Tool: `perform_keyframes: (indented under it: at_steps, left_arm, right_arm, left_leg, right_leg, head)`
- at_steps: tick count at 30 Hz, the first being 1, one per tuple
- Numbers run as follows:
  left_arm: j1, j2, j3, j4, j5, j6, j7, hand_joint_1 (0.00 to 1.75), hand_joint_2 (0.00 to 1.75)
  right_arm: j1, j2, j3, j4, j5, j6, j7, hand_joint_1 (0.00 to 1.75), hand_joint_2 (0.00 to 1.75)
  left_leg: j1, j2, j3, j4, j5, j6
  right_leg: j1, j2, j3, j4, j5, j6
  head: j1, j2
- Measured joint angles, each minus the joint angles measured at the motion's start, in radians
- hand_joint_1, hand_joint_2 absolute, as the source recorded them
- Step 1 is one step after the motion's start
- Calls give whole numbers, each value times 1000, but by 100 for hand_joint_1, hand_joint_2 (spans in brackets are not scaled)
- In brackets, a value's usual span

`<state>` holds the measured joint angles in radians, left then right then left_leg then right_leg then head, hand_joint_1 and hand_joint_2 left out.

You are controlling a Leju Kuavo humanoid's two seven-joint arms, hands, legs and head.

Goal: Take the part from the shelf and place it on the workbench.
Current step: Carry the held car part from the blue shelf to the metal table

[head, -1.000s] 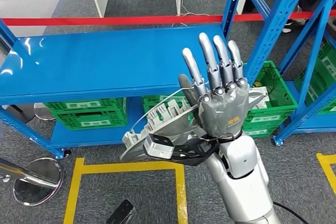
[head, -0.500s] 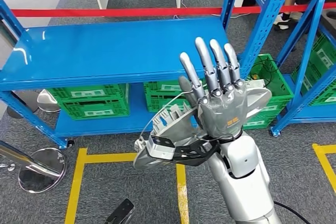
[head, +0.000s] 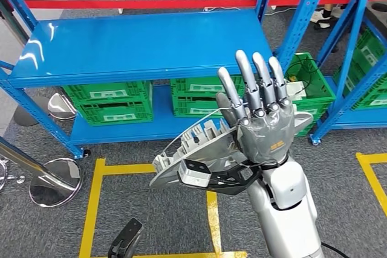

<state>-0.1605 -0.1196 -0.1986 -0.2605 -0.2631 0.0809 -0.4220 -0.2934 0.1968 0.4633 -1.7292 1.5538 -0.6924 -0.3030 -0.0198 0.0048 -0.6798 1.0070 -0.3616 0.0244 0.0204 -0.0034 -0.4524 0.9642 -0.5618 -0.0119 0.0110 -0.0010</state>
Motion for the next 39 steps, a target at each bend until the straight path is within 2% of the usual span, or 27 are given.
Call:
perform_keyframes:
  at_steps: [2,3,4,6,7,9,11,13,14,16,17,18,21,22,23,25,26,27,29,30,32,33,34,36,37,38,39]
  left_arm:
    - [-1,7,6,0,1,1,0,0,0]
    - [-1,10,8,0,1,1,0,0,0]
    - [-1,12,9,0,1,1,1,0,0]
    - [-3,16,9,0,-1,1,3,0,0]
    - [-3,17,9,0,-3,0,5,0,0]
    - [-4,19,9,0,-7,-2,9,0,0]
    - [-5,19,9,-1,-9,-3,12,0,0]
    - [-8,19,9,-3,-10,-4,12,0,0]
    - [-10,19,9,-4,-10,-4,12,0,0]
    - [-11,19,9,-4,-10,-4,13,0,0]
    - [-11,19,9,-4,-10,-4,14,0,0]
    - [-11,19,9,-4,-10,-4,15,0,0]
    - [-12,18,9,-5,-14,-5,17,0,0]
    - [-12,18,9,-5,-17,-6,17,0,0]
    - [-12,18,9,-5,-20,-7,18,0,0]
    - [-11,18,9,-5,-25,-8,18,0,0]
    - [-11,18,9,-5,-26,-8,18,0,0]
    - [-11,18,9,-5,-27,-8,18,0,0]
    - [-11,16,9,-5,-28,-7,17,0,0]
    - [-10,15,9,-5,-27,-6,17,0,0]
    - [-8,15,9,-5,-24,-6,16,0,0]
    - [-6,16,9,-5,-23,-6,16,0,0]
    - [-3,16,9,-5,-22,-6,15,0,0]
    - [0,16,9,-5,-22,-6,15,0,0]
    - [1,16,9,-5,-22,-6,15,0,0]
    - [1,16,9,-5,-22,-6,15,0,0]
    - [1,16,9,-5,-22,-6,15,0,0]
  right_arm:
    - [5,0,-4,0,0,0,0,0,175]
    - [7,0,-5,0,0,0,0,0,175]
    - [8,1,-7,0,0,0,-1,0,175]
    - [10,1,-10,0,0,0,-7,0,175]
    - [12,1,-14,0,0,0,-13,0,175]
    - [18,2,-22,0,0,0,-24,0,175]
    - [21,3,-29,-3,0,0,-30,0,175]
    - [22,6,-33,-10,0,0,-31,0,175]
    - [23,8,-35,-13,0,0,-32,0,175]
    - [25,10,-38,-16,0,0,-32,0,175]
    - [26,11,-41,-16,0,0,-32,0,175]
    - [27,11,-43,-17,0,0,-32,0,175]
    - [29,11,-49,-17,0,0,-31,0,175]
    - [31,11,-50,-17,0,0,-32,0,175]
    - [33,11,-52,-18,0,0,-34,0,175]
    - [37,11,-55,-23,0,0,-40,0,175]
    - [38,12,-56,-27,0,0,-44,0,175]
    - [39,15,-56,-31,0,0,-47,0,175]
    - [38,24,-57,-42,0,0,-54,0,175]
    - [38,28,-57,-46,0,0,-57,0,175]
    - [37,33,-57,-50,0,0,-61,0,175]
    - [38,35,-57,-50,0,0,-62,0,175]
    - [38,37,-58,-51,0,0,-62,0,175]
    - [39,41,-59,-51,0,0,-63,0,175]
    - [40,41,-60,-52,0,0,-63,0,175]
    - [40,41,-60,-52,0,0,-63,0,175]
    - [41,42,-61,-52,0,0,-63,0,175]
  left_leg:
    - [2,-2,-10,1,-11,-13]
    - [3,-3,-17,24,-44,-20]
    - [7,-4,-27,69,-95,-28]
    - [17,-4,-49,204,-189,-41]
    - [22,-4,-55,266,-211,-46]
    - [31,-3,-31,309,-187,-57]
    - [41,-4,46,217,-142,-67]
    - [42,-7,127,89,-152,-66]
    - [40,-10,146,51,-166,-61]
    - [35,-11,145,29,-167,-40]
    - [35,-10,137,27,-158,-30]
    - [36,-8,127,25,-147,-19]
    - [33,-4,87,23,-110,0]
    - [30,-4,71,23,-98,1]
    - [28,-3,55,24,-86,2]
    - [23,-3,23,25,-61,2]
    - [22,-3,9,25,-48,1]
    - [20,-4,-3,26,-36,-2]
    - [19,-4,-17,24,-12,-10]
    - [20,-4,-19,19,1,-16]
    - [23,-5,-24,7,20,-29]
    - [24,-6,-28,12,2,-35]
    - [25,-7,-34,35,-37,-41]
    - [28,-7,-50,143,-155,-49]
    - [29,-7,-56,212,-197,-53]
    - [30,-7,-57,271,-210,-56]
    - [30,-7,-49,305,-198,-58]
  right_leg:
    - [-5,-2,-15,-7,25,-2]
    - [-9,-4,-25,-10,39,-6]
    - [-12,-6,-34,-9,49,-10]
    - [-14,-7,-62,1,66,-14]
    - [-16,-7,-79,9,73,-12]
    - [-22,-8,-115,31,84,-7]
    - [-28,-8,-149,57,90,1]
    - [-29,-7,-175,79,99,13]
    - [-28,-6,-185,83,106,20]
    - [-29,-6,-197,82,125,36]
    - [-31,-4,-203,84,120,43]
    - [-32,-2,-213,99,95,49]
    - [-33,1,-248,242,-47,55]
    - [-33,1,-253,299,-76,55]
    - [-32,1,-250,338,-81,54]
    - [-30,1,-206,334,-27,47]
    - [-28,2,-162,287,4,40]
    - [-24,2,-108,217,13,32]
    - [-17,2,-12,72,-10,21]
    - [-14,3,8,31,-24,19]
    - [-13,1,0,11,-9,15]
    - [-15,-1,-8,9,5,9]
    - [-17,-3,-18,7,20,2]
    - [-19,-5,-45,10,49,-8]
    - [-19,-5,-64,14,62,-9]
    - [-18,-6,-85,21,74,-9]
    - [-18,-7,-107,29,84,-9]
  head:
    - [0,0]
    - [-1,0]
    - [-2,0]
    - [-5,0]
    - [-4,0]
    - [-5,0]
    - [-5,0]
    - [-6,0]
    - [-7,0]
    - [-7,0]
    - [-7,0]
    - [-5,0]
    - [4,0]
    - [6,0]
    - [7,0]
    - [7,0]
    - [7,0]
    - [7,0]
    - [6,0]
    - [7,0]
    - [8,0]
    - [8,0]
    - [5,0]
    - [1,0]
    - [-1,0]
    - [0,0]
    - [0,0]
